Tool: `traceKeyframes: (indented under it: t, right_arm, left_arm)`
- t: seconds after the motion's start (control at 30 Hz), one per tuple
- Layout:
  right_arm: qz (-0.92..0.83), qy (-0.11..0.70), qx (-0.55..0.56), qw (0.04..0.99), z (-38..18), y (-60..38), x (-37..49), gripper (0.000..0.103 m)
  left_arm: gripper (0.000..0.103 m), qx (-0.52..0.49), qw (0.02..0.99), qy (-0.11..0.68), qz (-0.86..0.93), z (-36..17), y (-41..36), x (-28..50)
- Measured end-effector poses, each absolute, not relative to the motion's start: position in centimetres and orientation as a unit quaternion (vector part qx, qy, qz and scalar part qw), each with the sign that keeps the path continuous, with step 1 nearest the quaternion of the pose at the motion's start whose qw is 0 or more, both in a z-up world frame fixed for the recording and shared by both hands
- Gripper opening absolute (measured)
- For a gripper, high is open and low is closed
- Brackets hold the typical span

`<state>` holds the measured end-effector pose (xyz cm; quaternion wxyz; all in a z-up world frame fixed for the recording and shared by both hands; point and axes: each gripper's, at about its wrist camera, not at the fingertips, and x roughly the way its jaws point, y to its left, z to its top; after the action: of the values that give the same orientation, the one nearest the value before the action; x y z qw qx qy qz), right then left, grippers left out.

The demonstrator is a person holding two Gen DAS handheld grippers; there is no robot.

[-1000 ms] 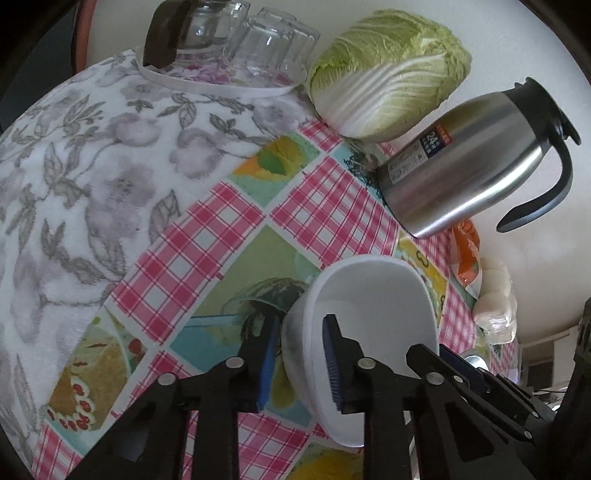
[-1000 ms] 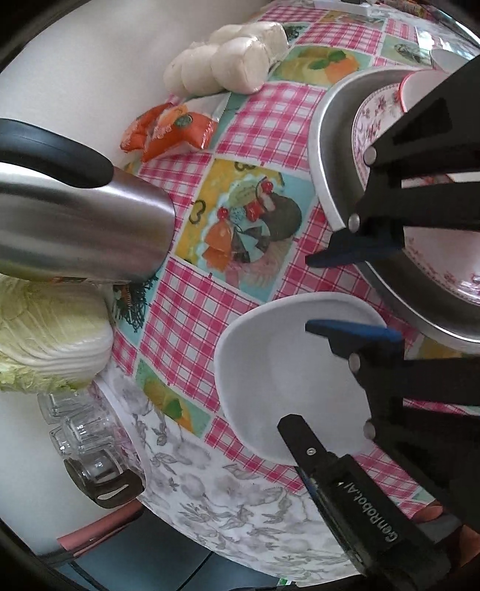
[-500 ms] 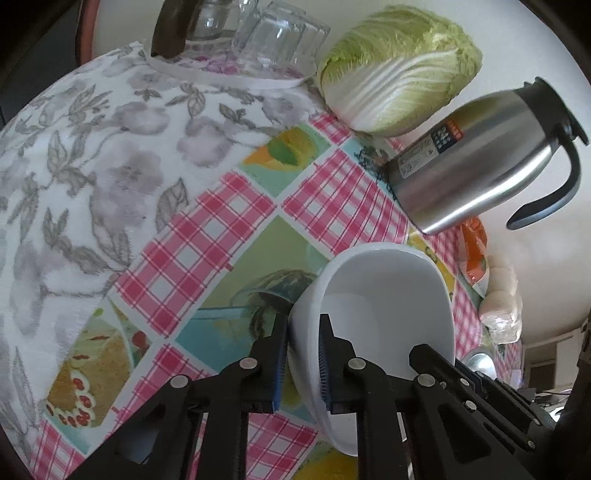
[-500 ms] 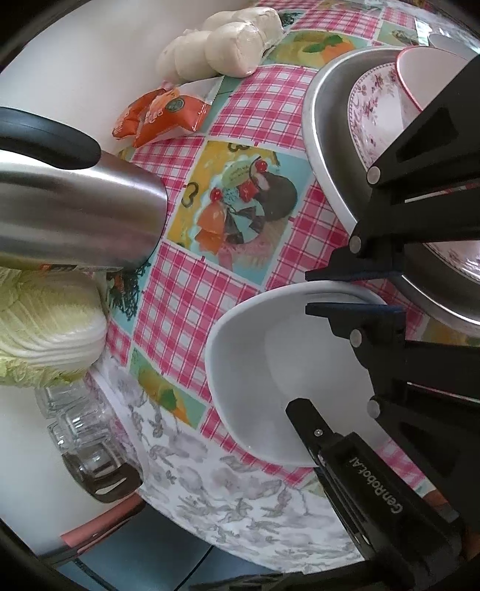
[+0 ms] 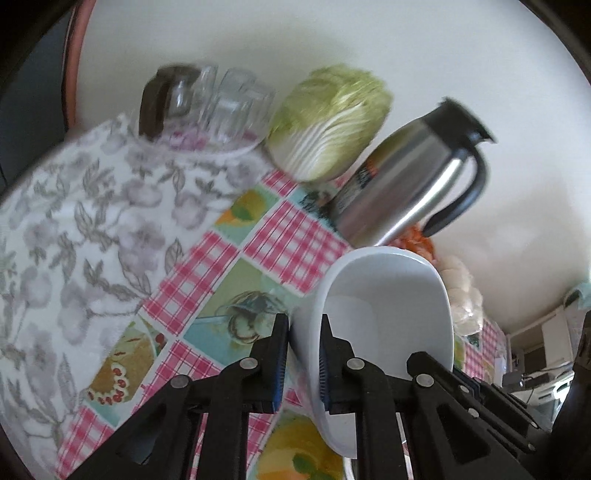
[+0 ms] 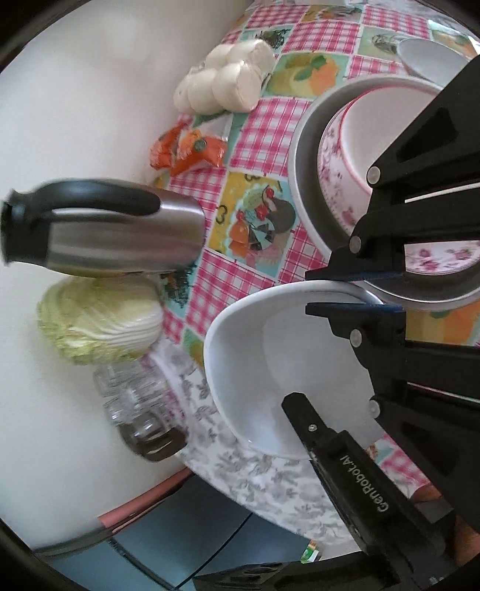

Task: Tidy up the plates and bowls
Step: 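Lift the white square bowl with both grippers and carry it over the tray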

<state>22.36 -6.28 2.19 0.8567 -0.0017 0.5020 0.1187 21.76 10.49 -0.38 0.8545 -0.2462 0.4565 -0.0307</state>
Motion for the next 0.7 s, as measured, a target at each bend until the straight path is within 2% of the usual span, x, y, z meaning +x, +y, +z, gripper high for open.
traceKeyframes:
  t: [0.3,0.7]
  right_arm:
    - [0.108,0.467,0.036,0.877,5.4,-8.6,18.4,0.011]
    - [0.091,0.430,0.088,0.894,7.0,-12.8,13.8,0.012]
  left_arm:
    - [0.017,-0.217,0.871,0.437,-0.060,2.6,8.0,19.3]
    - [0.017,-0.174,0.891,0.412,-0.082,5.4,4.0,16.0]
